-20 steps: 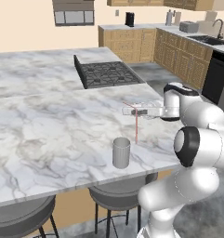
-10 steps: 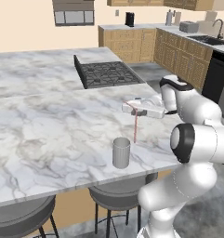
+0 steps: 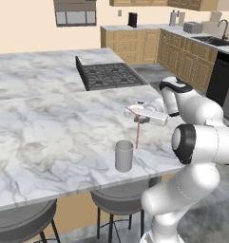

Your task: Take a straw from the drawer in front and place it inside the glass cup on the dining counter.

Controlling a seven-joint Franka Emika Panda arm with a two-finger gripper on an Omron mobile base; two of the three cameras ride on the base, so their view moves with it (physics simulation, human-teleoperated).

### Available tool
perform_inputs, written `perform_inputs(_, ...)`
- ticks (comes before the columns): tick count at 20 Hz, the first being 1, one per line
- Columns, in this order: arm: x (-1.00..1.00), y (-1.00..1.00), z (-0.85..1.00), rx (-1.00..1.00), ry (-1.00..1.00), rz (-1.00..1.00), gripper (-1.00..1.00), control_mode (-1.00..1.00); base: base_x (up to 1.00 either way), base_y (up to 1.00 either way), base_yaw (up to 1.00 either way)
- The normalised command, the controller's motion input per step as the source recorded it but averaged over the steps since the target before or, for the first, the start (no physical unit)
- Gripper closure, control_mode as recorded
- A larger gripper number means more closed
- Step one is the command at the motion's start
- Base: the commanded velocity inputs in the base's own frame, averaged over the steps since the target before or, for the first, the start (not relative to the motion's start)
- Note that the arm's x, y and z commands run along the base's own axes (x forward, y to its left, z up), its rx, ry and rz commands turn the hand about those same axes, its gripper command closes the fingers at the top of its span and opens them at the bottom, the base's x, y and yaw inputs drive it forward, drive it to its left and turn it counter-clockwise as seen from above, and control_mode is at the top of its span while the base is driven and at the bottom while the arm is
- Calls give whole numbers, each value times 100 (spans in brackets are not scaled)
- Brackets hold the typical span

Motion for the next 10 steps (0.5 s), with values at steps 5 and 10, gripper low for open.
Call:
perform_inputs(5,0,0,-21,0,0,0,100,-100,0,0,0)
perform_inputs(10,0,0,-15,0,0,0,100,-100,0,0,0)
